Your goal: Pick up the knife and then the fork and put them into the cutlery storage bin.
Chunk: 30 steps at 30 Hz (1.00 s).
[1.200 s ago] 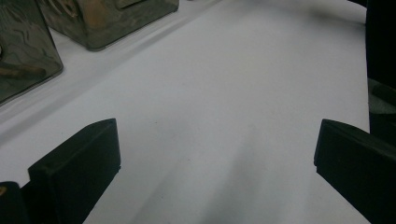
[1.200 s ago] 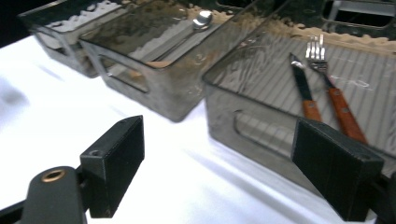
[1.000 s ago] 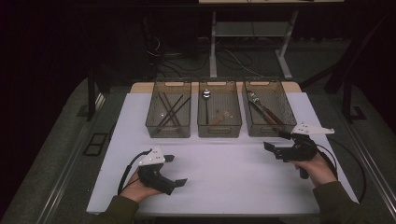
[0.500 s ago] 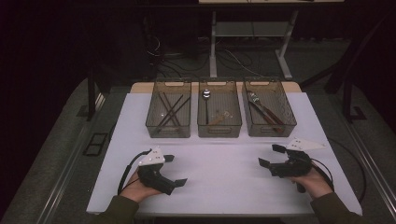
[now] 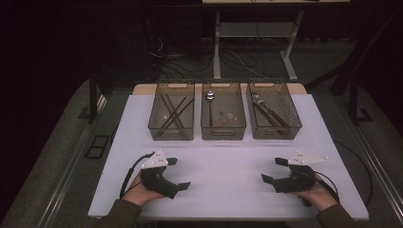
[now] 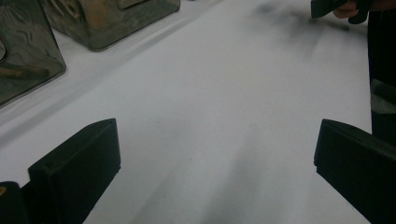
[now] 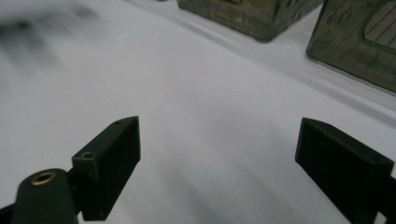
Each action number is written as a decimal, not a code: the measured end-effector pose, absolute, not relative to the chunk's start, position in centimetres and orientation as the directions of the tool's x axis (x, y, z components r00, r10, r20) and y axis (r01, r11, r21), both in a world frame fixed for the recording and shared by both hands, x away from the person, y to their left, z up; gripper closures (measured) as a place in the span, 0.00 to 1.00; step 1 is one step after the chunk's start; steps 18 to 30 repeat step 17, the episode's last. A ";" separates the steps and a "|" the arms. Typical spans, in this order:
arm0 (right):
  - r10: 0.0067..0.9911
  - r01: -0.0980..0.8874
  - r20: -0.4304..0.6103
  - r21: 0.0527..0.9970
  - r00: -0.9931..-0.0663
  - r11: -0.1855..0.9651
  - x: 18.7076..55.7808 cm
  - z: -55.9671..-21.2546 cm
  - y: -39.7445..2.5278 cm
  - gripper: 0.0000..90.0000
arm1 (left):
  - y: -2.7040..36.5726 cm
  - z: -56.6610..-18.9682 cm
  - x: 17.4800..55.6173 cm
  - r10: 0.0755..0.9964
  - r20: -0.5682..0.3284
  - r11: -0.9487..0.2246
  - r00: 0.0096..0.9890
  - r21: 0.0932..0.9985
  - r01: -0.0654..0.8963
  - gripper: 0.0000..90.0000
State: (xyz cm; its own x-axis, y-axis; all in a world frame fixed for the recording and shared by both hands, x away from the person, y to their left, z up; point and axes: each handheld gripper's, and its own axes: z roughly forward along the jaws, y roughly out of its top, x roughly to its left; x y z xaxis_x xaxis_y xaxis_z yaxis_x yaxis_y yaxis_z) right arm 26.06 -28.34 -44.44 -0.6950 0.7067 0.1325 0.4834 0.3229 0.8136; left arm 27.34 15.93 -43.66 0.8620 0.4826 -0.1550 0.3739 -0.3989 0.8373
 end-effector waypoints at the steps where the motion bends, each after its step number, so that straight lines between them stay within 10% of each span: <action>1: 0.706 0.484 0.127 0.810 -0.696 0.331 26.0 -44.5 -28.4 0.15 | 15.9 -43.7 27.4 0.482 -0.155 -0.399 0.862 0.837 0.374 0.00; 30: 0.696 0.480 0.123 0.807 -0.707 0.344 26.1 -44.8 -28.6 0.15 | 15.9 -43.7 27.4 0.486 -0.156 -0.402 0.860 0.834 0.379 0.00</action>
